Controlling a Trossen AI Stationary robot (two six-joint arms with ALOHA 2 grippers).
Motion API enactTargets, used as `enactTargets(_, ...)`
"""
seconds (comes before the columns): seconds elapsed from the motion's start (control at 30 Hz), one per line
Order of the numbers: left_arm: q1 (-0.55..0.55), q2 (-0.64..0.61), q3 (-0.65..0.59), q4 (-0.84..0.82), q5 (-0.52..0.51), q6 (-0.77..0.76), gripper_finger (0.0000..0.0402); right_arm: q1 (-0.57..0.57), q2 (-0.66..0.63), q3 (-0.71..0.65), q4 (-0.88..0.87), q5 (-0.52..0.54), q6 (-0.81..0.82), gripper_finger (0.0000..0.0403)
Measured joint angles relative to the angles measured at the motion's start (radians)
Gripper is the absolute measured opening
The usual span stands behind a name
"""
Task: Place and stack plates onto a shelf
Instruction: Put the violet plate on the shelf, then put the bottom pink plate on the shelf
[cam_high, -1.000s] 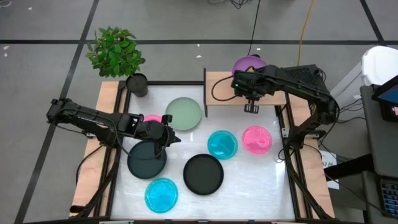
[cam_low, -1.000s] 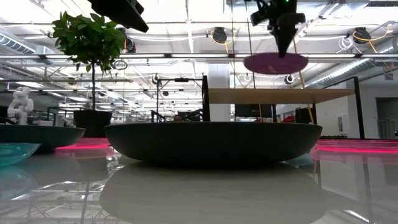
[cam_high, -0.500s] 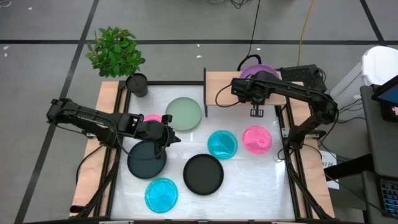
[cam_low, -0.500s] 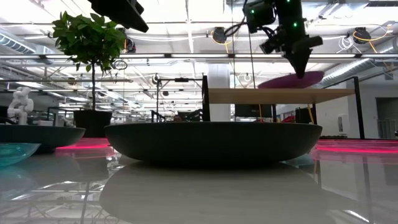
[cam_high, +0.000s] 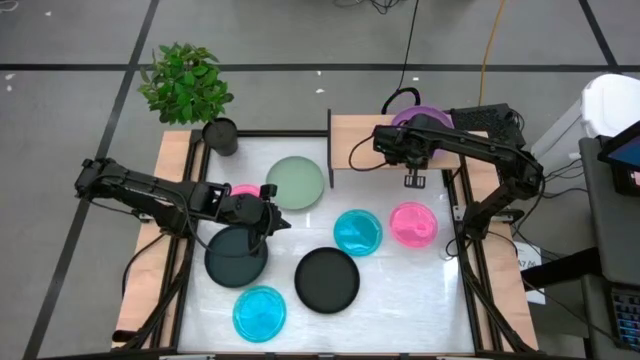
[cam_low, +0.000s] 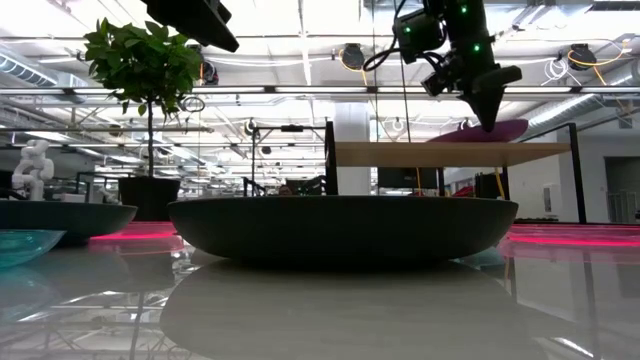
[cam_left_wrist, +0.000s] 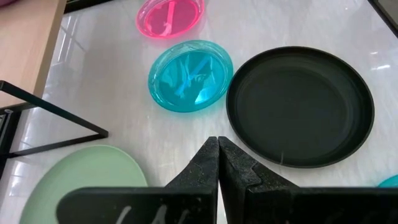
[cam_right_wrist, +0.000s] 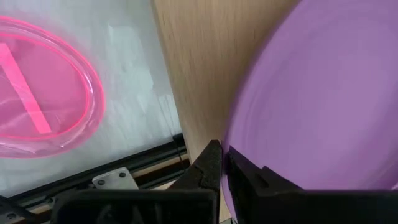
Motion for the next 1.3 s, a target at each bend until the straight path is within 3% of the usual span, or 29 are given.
enactTargets(0.7,0.000,0.000,0.000,0.000,0.000,-0.005,0.0004,0.000,0.000,0.000,0.003,-0.003,0.027,0.0006)
enactTargets(1.3,0.000,0.000,0.000,0.000,0.000,-0.008,0.0004,0.050,-0.032,0.000,-0.023,0.016,0.109,0.0099)
